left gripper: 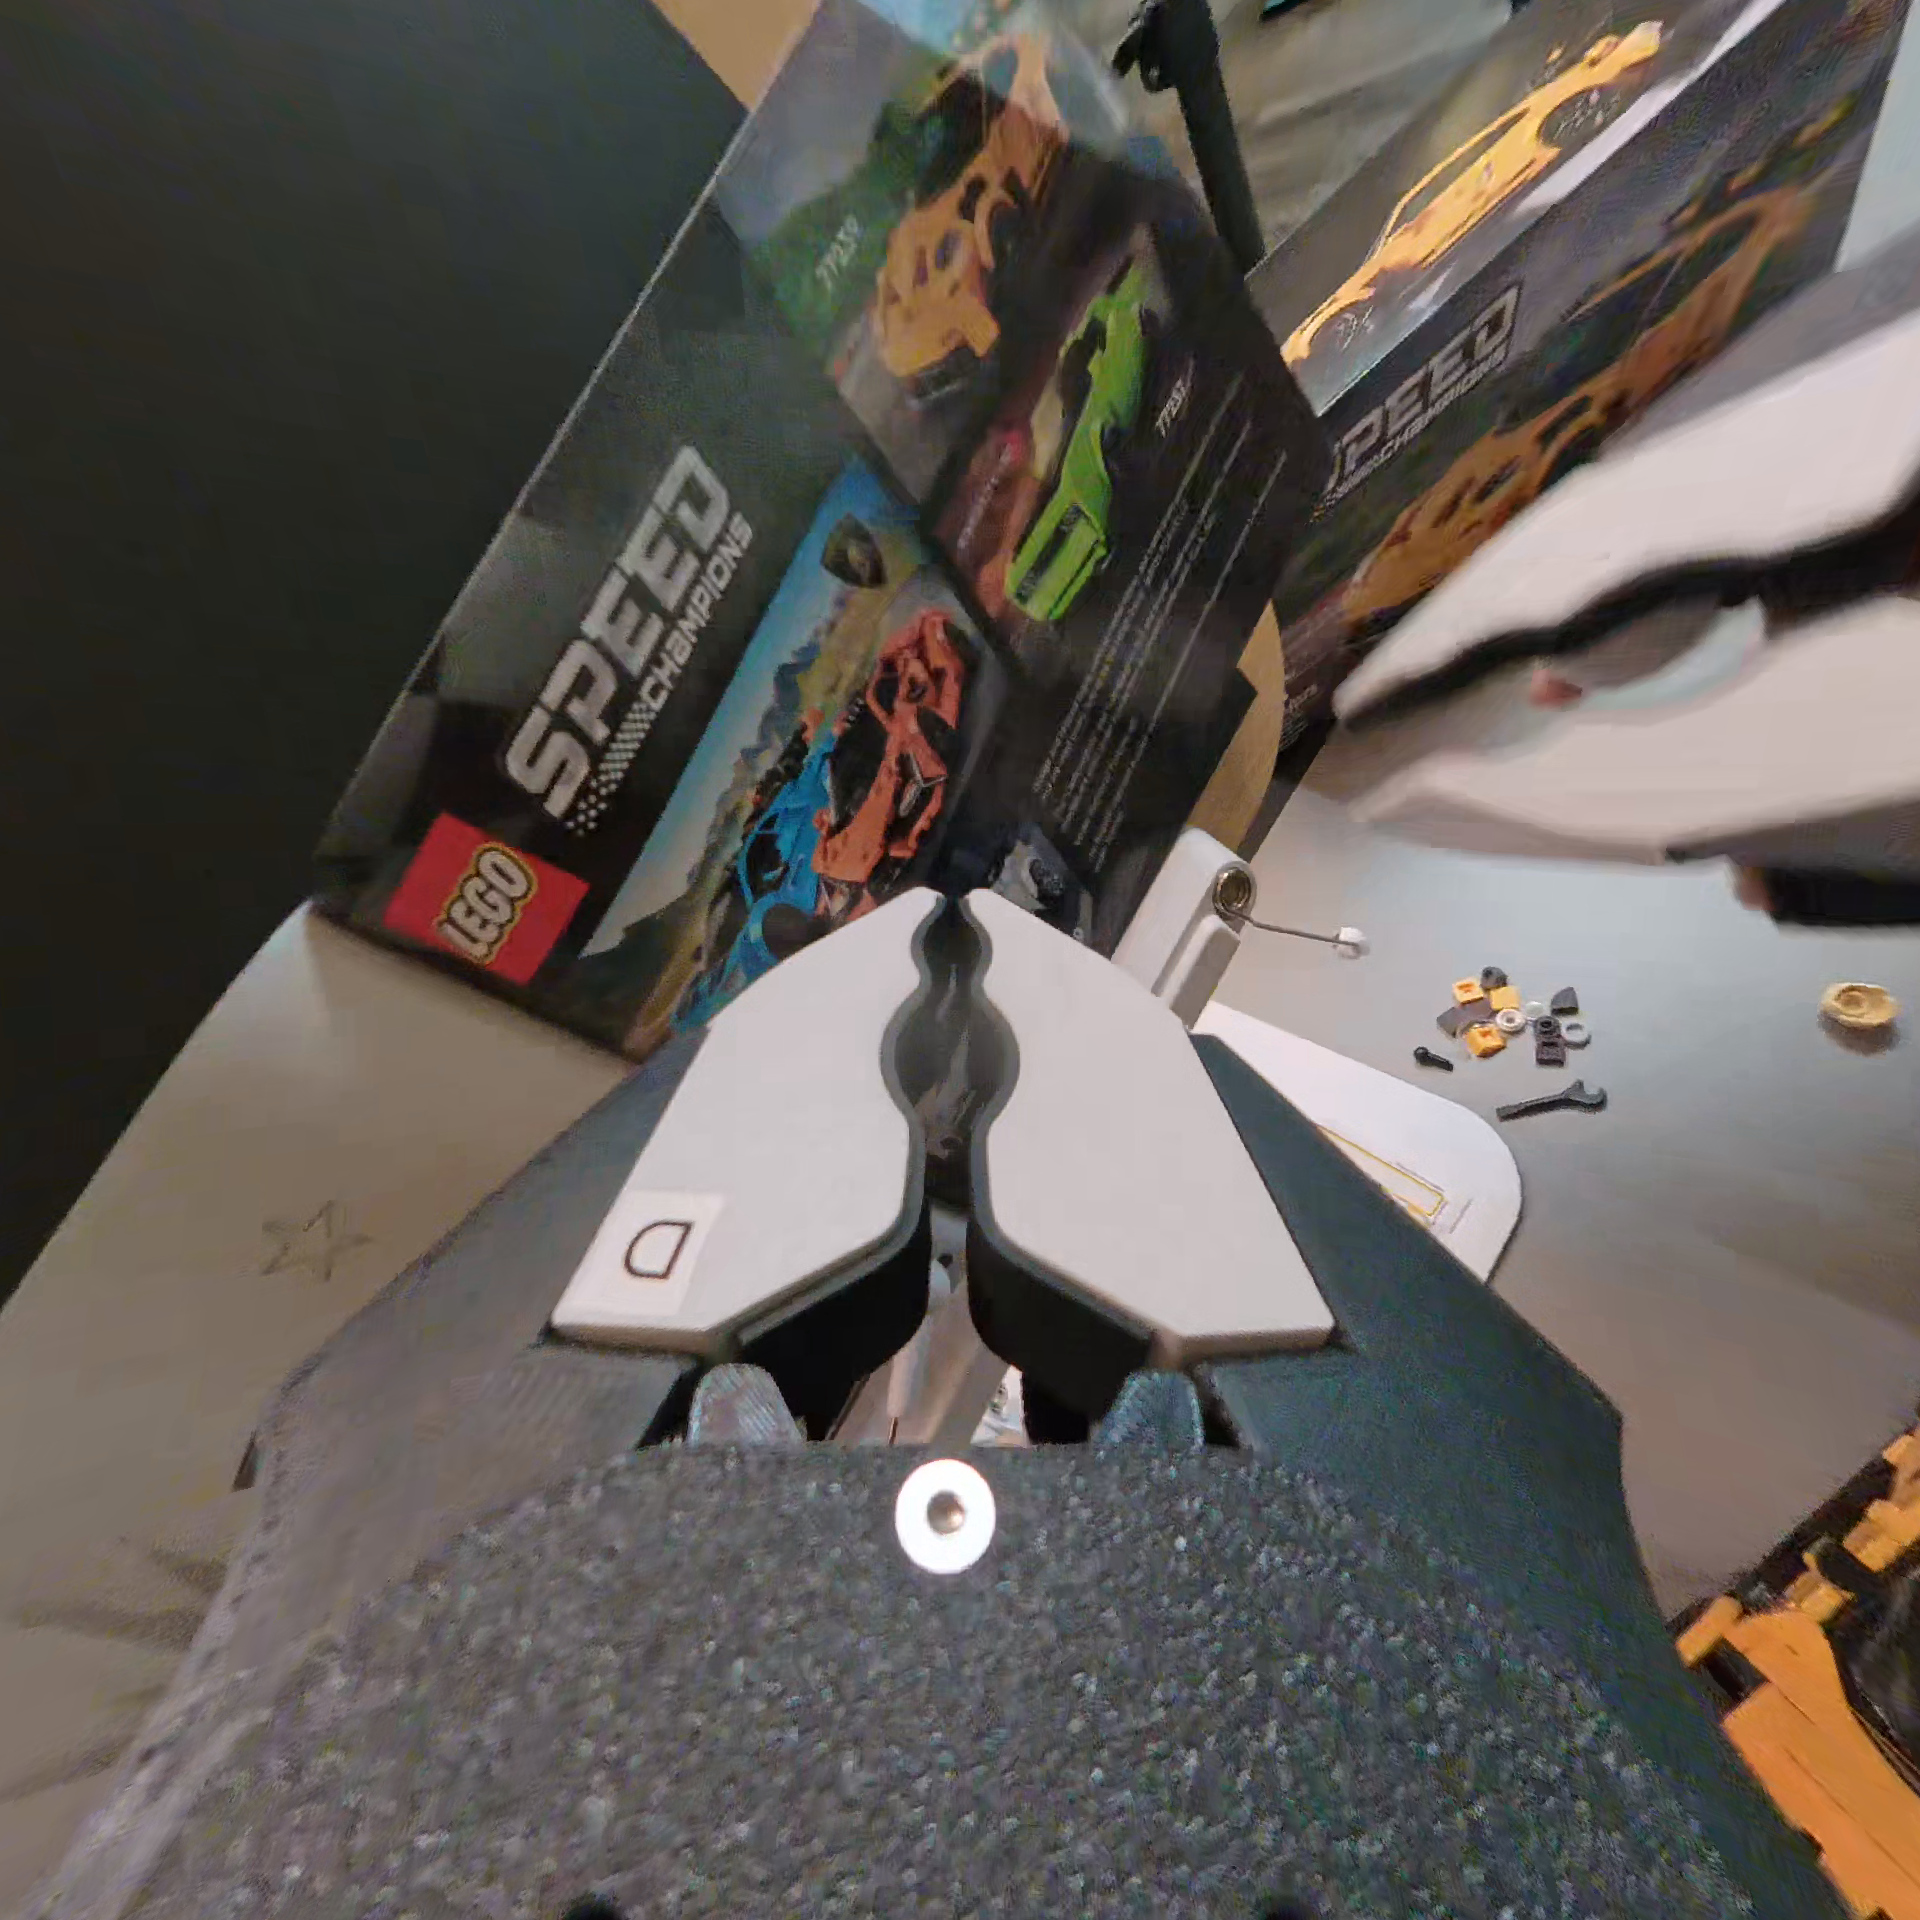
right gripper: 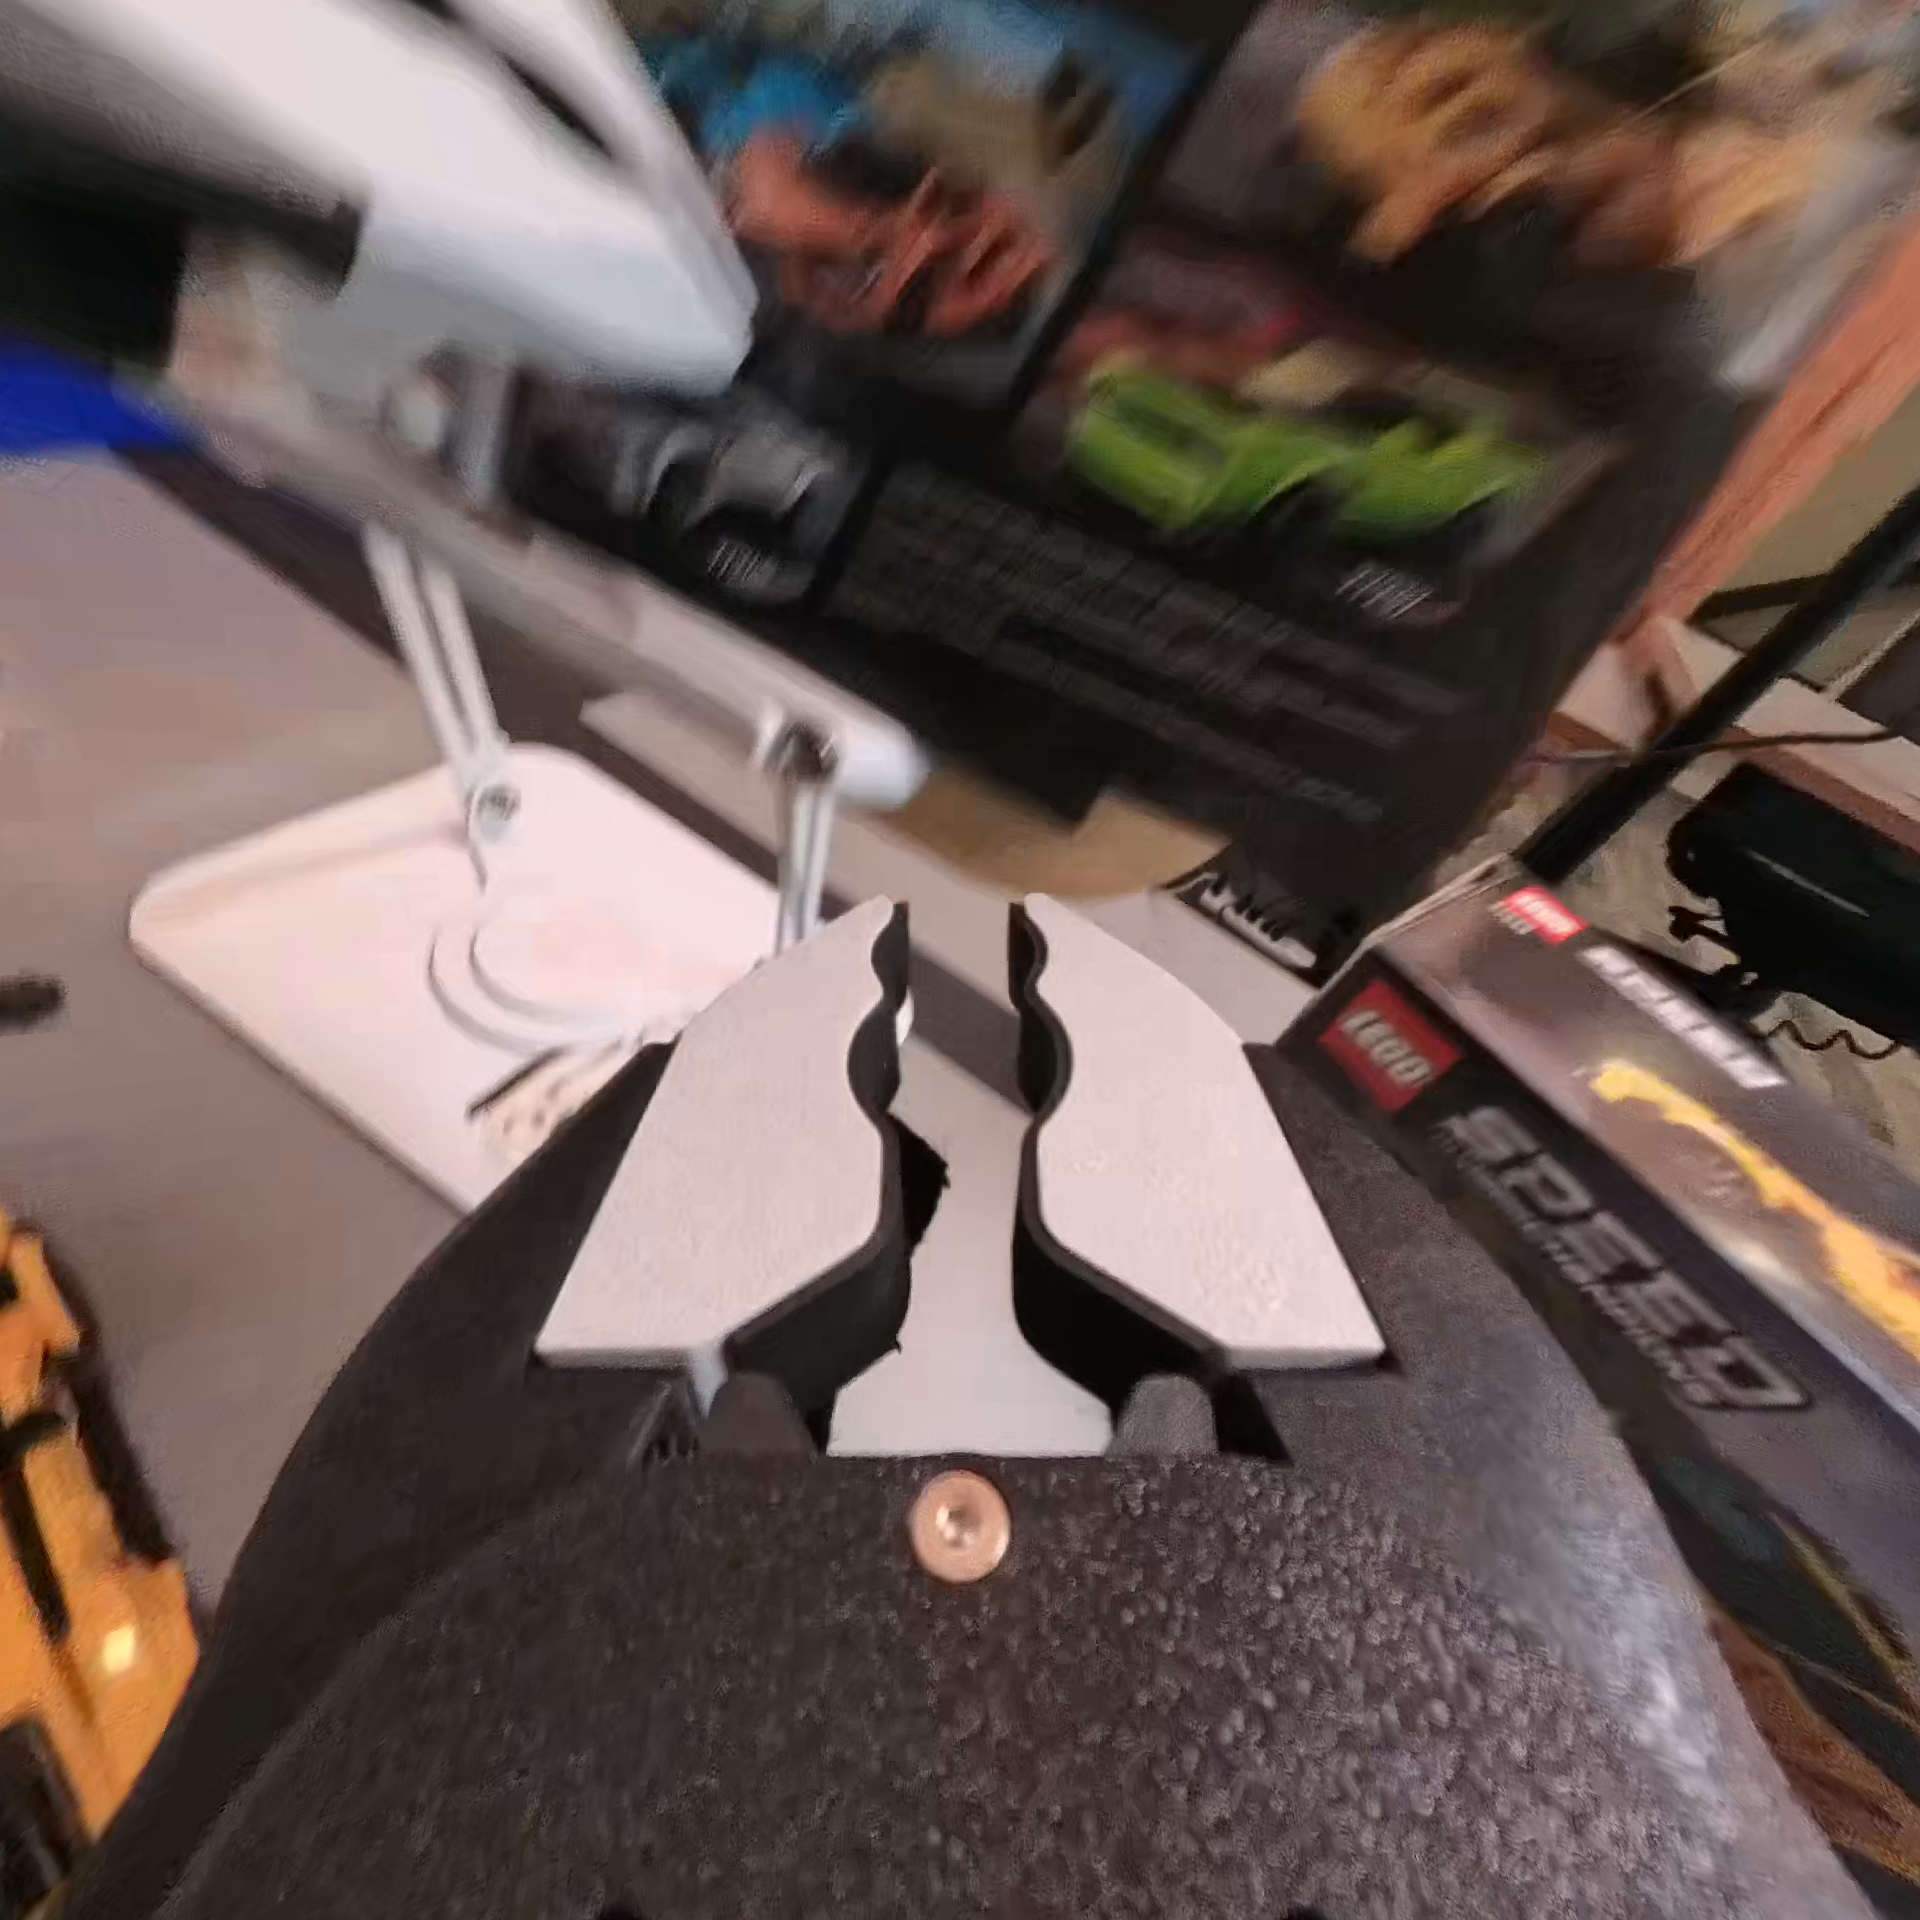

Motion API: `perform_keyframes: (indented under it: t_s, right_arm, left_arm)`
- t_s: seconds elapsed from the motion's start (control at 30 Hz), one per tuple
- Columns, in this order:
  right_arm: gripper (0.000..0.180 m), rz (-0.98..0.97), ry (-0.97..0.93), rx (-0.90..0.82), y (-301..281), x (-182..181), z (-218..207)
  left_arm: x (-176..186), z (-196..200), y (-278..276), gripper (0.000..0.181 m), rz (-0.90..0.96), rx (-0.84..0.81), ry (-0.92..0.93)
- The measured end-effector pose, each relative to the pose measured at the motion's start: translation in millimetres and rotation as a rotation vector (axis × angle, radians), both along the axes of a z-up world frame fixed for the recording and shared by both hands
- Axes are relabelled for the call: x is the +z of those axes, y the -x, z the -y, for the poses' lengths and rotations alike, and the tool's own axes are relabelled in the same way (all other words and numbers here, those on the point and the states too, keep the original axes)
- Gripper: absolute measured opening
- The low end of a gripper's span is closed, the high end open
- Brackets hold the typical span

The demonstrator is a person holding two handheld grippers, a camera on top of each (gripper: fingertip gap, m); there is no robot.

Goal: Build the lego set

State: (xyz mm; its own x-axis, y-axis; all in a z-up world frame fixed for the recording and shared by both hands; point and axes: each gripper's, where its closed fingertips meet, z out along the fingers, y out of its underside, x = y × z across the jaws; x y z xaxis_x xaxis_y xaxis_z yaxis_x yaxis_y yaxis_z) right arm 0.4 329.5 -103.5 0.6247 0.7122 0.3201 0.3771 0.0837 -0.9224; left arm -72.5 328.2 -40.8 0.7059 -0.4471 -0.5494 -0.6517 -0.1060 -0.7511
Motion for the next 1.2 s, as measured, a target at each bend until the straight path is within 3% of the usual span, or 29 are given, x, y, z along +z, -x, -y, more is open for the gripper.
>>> perform_keyframes:
  t_s: [0.13, 0.23, 0.3, 0.53, 0.67, 0.77, 0.87, 0.97, 1.07, 1.2]
  right_arm:
    - [0.028, 0.148, -0.034, 0.018, 20.4, -40.7, -1.5]
    - [0.012, 0.284, -0.159, 0.007, 26.0, -44.1, -7.4]
    - [0.001, 0.379, -0.248, -0.073, 9.2, -34.0, -14.0]
    - [0.003, 0.896, -0.691, -0.228, -15.1, 21.9, -14.7]
    - [0.006, 1.032, -0.819, -0.204, -6.4, 43.1, -17.4]
    - [0.006, 1.068, -0.812, -0.174, -3.3, 42.4, -25.7]
    - [0.007, 0.999, -0.781, -0.168, -3.7, 41.2, -27.9]
    - [0.026, 0.863, -0.732, -0.173, -11.5, 47.9, -12.7]
    - [0.026, 0.488, -0.588, -0.108, -13.4, 65.5, 33.8]
    - [0.026, -0.01, -0.357, -0.061, -12.9, 95.6, 94.1]
  left_arm:
    - [-9.5, -2.9, -4.5, 0.0, 0.018, 0.015, 0.023]
    - [-15.6, -4.9, -3.3, 0.0, -0.004, 0.025, 0.026]
    - [-19.7, -4.7, -2.2, 0.0, -0.009, 0.016, 0.042]
    - [-21.5, -4.0, -3.6, 0.0, 0.08, -0.018, 0.128]
    - [-21.8, -2.5, -3.4, 0.0, 0.109, -0.043, 0.177]
    - [-21.7, -1.9, -3.3, 0.0, 0.102, -0.047, 0.177]
    - [-18.8, 3.3, -6.2, 0.0, 0.109, -0.079, 0.141]
    - [2.3, 27.8, -10.6, 0.0, 0.274, -0.157, 0.053]
    - [19.7, 66.4, 7.8, 0.0, 0.491, -0.152, -0.02]
    - [16.7, 109.8, 49.2, 0.0, 0.593, 0.009, -0.113]
